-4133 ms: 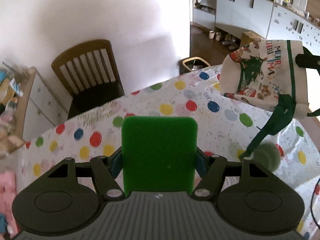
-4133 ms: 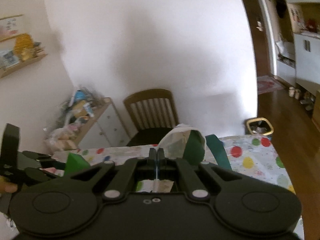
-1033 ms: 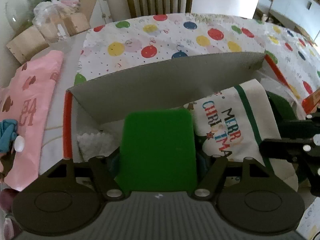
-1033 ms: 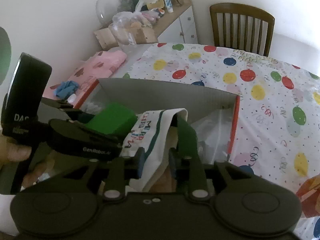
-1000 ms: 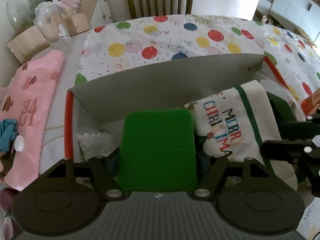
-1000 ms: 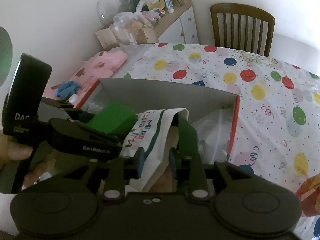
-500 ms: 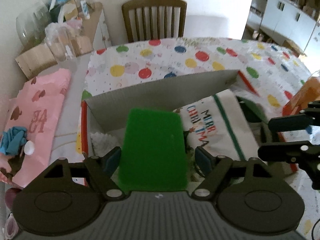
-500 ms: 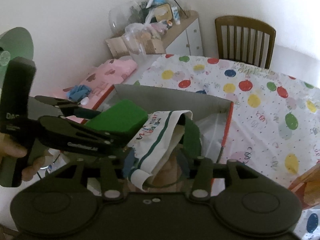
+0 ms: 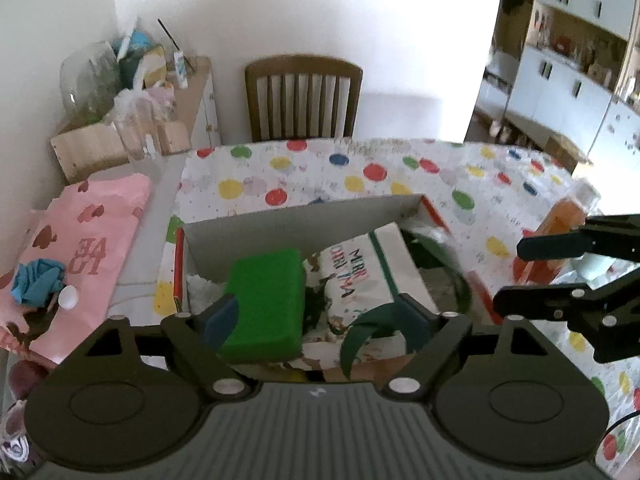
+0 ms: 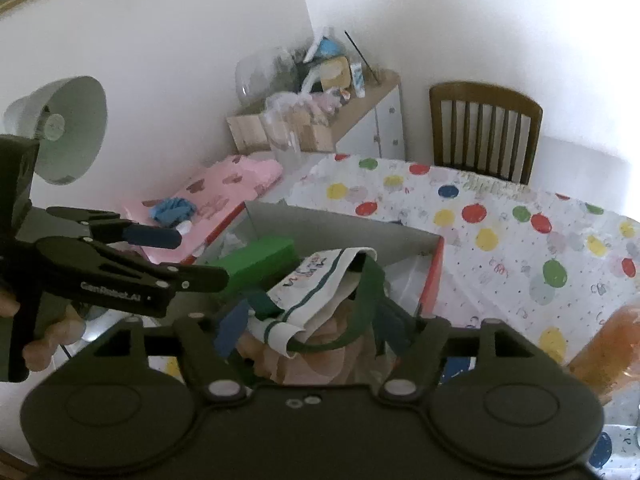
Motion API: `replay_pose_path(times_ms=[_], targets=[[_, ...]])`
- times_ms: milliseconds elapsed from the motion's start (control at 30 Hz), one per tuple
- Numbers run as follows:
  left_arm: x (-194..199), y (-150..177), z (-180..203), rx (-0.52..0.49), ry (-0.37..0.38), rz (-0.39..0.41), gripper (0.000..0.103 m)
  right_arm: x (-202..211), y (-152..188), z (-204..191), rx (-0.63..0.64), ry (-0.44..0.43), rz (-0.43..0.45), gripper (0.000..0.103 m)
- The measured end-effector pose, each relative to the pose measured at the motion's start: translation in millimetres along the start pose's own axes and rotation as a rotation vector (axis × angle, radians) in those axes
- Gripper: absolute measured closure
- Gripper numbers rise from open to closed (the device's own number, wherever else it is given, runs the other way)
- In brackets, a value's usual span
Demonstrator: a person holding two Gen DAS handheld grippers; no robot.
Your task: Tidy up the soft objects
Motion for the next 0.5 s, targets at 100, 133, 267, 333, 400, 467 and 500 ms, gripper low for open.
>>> replay_pose_path(times_ms=[100,133,267,333,400,467,500], targets=[[11.0,3.2,2.8,0.017,0.007,0.025,0.018,12.0,0.6,-2.6,0.011,0.007,0.025,0.027],[14.8,4.3,4.0,0.021,0.007,0.035,0.016,15.6,0.9,-3.2,0.012,0.01,0.032,0.024],[30.4,10.3,7.9,0.036,0.002,0.08,0.006,27.4,4.4,-5.6,0.024,0.024,0.055,0.021],[38.0,13.9,10.2,0.041,0.0,0.101,0.002,33.3,7.1,-7.5,0.029,0.03,0.064,0.018],[44.6,16.7,12.5,0.045,-0.004,0.124,0.001,39.0,8.9,-8.9,0.034,0.038,0.075,0.014],[51.0,19.8,15.4,0.041,-0.014,0.144,0.0,44.6,10.4,-10.2,0.04,0.052,0.086,0.009],[53.6,21.1,16.1,0.04,-0.018,0.152,0.0,47.4,10.8,-10.9,0.046,0.058,0.093,0.008]])
Point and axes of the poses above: each gripper's, at about its wrist camera, not at the fingertips, and x roughly against the way its jaws point, z to its right, y to its underside, the point moved 7 cm from there along -x, roughly the way its jaws point, and after that the axes turned 14 degrees about x, right-handed, at the moved point
